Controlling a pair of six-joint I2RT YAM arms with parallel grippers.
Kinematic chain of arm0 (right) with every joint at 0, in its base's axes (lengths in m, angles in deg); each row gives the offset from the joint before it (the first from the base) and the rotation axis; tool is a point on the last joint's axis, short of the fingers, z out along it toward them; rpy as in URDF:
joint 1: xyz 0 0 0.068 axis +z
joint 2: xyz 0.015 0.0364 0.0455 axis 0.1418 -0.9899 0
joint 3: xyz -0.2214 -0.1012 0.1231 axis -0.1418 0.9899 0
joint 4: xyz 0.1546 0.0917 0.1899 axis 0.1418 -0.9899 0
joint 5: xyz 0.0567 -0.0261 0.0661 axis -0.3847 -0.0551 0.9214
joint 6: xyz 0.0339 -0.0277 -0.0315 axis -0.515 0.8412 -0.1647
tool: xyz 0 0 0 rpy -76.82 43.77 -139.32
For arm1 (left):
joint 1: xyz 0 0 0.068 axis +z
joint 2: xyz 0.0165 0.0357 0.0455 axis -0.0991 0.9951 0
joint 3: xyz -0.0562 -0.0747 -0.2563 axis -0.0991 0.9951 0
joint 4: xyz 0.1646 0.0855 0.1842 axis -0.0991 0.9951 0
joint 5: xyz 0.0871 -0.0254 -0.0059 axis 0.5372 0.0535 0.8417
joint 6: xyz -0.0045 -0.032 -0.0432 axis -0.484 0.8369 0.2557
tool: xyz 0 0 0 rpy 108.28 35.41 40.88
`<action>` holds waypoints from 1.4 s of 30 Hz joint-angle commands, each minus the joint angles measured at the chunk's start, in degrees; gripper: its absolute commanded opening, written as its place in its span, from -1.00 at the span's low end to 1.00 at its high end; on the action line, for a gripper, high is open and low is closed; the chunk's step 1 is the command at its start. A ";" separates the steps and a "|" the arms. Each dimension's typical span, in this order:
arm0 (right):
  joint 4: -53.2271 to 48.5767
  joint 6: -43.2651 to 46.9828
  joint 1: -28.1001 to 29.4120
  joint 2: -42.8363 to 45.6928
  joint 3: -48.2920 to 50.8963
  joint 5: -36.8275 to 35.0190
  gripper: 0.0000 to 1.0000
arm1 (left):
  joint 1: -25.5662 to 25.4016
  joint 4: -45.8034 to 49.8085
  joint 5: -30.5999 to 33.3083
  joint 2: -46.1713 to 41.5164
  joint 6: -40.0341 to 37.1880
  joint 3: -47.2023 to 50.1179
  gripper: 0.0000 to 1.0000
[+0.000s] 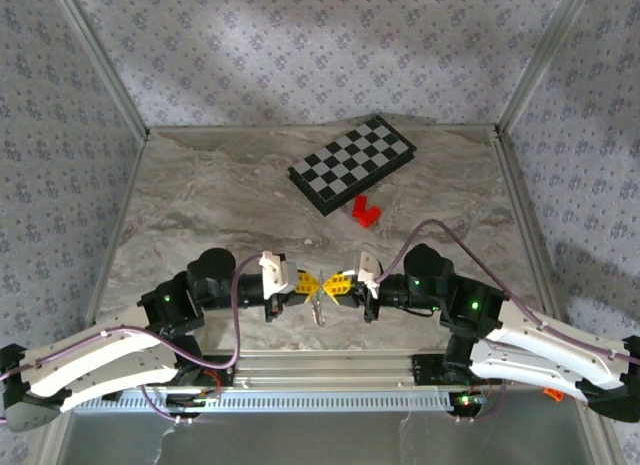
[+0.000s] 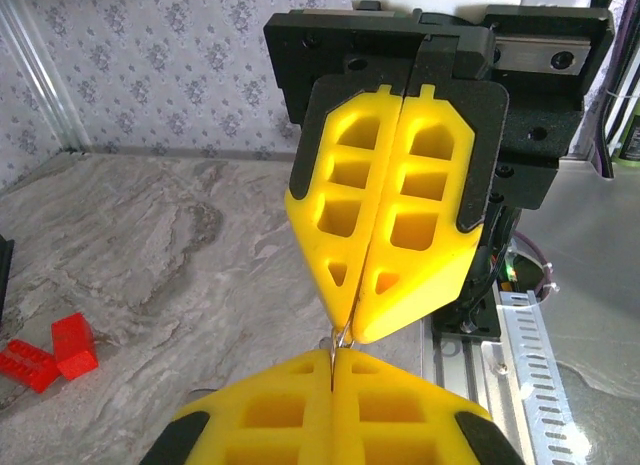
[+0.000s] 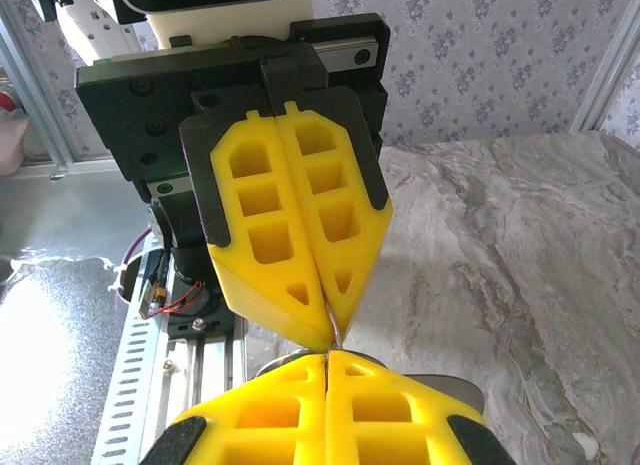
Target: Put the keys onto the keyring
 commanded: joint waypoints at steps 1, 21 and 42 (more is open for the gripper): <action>1.23 1.81 0.61 0.49 0.03 1.11 -1.00 | -0.15 -1.61 -0.96 0.47 -0.62 -2.68 -1.00; -1.38 5.87 3.46 1.14 1.06 -4.81 -1.00 | -0.14 -2.69 2.87 0.03 -0.26 -2.55 -1.00; 1.89 4.20 4.31 2.30 2.67 -6.59 -0.75 | -0.15 -7.00 4.01 -1.71 0.86 0.45 -1.00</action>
